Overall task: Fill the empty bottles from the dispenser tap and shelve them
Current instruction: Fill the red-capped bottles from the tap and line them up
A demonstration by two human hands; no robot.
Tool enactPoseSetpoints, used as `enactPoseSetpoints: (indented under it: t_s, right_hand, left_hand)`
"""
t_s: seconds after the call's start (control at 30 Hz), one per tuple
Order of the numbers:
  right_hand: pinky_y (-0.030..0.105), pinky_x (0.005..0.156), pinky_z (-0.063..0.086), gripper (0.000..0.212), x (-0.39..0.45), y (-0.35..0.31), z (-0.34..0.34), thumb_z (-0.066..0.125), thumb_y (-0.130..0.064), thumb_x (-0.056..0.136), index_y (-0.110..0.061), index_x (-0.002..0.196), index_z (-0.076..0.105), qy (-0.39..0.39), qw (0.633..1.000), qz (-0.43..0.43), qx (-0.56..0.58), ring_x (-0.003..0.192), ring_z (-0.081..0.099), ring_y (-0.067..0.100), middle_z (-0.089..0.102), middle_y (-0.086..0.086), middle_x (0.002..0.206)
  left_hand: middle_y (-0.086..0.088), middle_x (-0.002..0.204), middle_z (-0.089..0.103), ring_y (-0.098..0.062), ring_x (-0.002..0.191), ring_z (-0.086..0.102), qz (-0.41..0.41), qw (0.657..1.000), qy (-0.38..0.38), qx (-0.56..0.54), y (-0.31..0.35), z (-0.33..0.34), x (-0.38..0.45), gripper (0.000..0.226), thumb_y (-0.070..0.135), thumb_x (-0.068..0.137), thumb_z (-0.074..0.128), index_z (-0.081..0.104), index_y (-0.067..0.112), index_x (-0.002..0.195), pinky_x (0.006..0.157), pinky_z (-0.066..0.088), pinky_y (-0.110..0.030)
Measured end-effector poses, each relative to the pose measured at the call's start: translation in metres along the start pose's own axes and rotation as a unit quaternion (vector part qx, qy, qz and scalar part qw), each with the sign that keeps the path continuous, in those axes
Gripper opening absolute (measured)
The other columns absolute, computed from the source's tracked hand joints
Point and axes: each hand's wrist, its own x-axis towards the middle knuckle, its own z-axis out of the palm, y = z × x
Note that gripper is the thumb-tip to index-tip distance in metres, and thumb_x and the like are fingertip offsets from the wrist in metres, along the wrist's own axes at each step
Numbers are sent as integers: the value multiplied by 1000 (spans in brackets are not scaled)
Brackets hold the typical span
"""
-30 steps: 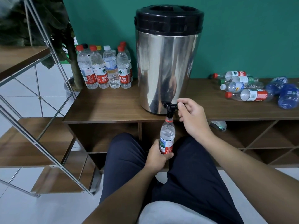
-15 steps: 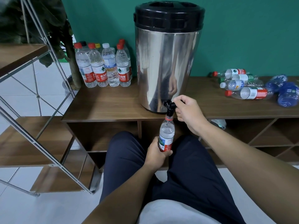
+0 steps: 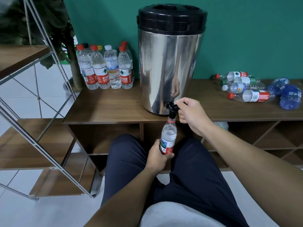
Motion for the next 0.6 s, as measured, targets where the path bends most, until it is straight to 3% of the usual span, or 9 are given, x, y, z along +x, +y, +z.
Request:
enactPoseSetpoints:
  t_s: [0.23,0.33,0.43,0.6]
  right_hand:
    - [27,47,22,22,-1,0,2,59,-21,112,-13,94,69,5,1000,0,1,54,27,12,33,-3,63]
    - [27,46,22,21,0,0,2,59,-19,111,-12,94,69,7,1000,-3,5,53,26,12,33,-4,61]
    - [25,45,23,19,-1,0,1,59,-19,112,-11,97,68,3,1000,-4,6,52,27,11,35,-6,60]
    - [26,47,23,19,3,0,-1,58,-18,112,-9,100,68,-2,1000,4,0,53,27,11,36,-5,61]
  left_hand:
    - [11,122,77,-6,112,75,-3,1000,-9,-9,1,1,1,65,13,80,99,64,28,134,105,63,-37]
    - [11,117,79,-8,108,77,5,1000,-11,-9,3,2,2,66,17,74,96,63,34,128,104,64,-46]
    - [14,119,78,-7,110,76,14,1000,-23,-17,5,2,4,68,20,73,95,62,39,129,104,63,-45]
    - [5,116,80,-19,107,79,17,999,-22,-47,7,4,8,62,26,72,98,64,33,124,99,66,-49]
